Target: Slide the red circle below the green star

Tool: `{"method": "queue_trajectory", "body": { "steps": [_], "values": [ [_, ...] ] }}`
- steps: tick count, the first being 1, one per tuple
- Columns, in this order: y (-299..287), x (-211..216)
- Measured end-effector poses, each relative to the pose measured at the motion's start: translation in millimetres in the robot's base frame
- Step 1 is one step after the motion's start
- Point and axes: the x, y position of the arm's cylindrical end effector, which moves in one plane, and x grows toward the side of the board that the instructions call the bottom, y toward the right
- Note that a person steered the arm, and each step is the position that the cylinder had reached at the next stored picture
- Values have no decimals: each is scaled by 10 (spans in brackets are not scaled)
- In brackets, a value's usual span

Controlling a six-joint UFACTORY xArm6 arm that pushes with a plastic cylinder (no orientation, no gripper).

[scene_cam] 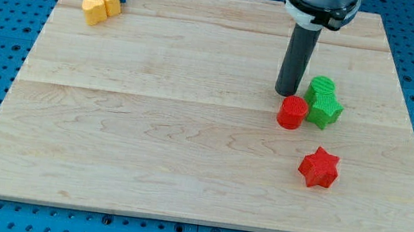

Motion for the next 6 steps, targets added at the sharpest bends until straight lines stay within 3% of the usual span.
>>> {"method": "queue_trajectory", "body": {
  "steps": [4, 6],
  "values": [
    [-272, 764],
    [155, 783]
  ]
}}
